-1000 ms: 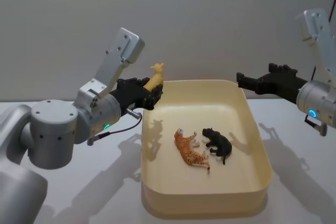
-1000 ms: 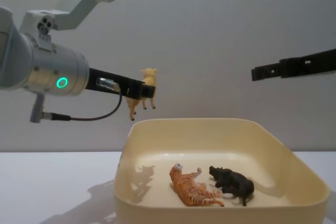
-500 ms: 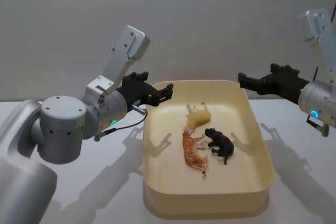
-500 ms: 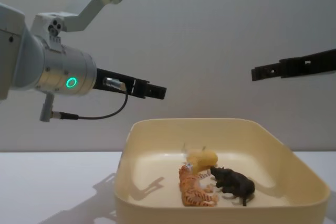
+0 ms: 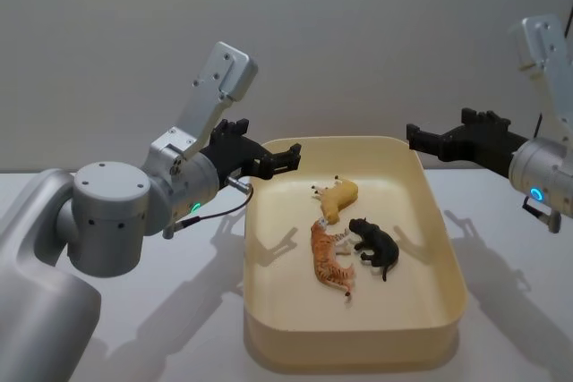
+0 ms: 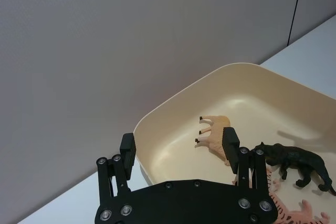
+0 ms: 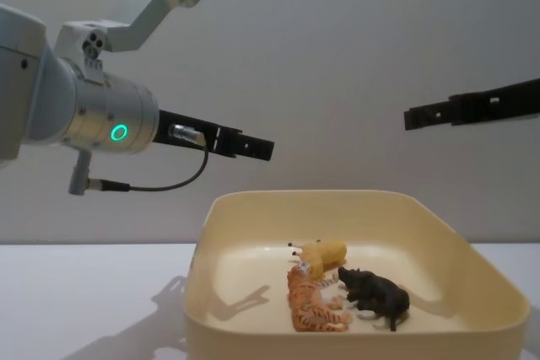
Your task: Pick up the toy alternately with two hands and place it into the central storage box.
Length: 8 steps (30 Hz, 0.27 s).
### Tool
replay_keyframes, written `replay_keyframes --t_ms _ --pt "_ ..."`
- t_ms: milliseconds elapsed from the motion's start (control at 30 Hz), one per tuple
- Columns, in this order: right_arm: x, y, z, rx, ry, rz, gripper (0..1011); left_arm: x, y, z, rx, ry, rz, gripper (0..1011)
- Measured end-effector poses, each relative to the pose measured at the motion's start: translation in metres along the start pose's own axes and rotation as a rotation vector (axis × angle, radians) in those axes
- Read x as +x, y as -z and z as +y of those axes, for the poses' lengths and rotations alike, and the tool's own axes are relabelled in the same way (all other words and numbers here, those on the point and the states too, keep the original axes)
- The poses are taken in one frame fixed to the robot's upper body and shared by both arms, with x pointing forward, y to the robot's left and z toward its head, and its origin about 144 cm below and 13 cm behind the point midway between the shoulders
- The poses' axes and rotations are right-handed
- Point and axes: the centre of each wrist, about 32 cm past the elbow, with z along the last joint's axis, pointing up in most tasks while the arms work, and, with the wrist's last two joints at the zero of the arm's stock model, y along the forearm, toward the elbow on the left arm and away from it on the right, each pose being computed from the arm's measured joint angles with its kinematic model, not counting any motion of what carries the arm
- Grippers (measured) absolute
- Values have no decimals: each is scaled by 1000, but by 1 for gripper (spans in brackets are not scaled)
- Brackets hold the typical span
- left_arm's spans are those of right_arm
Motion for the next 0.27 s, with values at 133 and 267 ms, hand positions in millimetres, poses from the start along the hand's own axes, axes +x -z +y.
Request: replay_keyframes --t_ms 133,267 --pt "0 0 0 0 0 0 1003 0 0 0 0 0 0 1002" --pt "0 0 0 0 0 0 1003 0 0 -1 0 -1 0 1002"
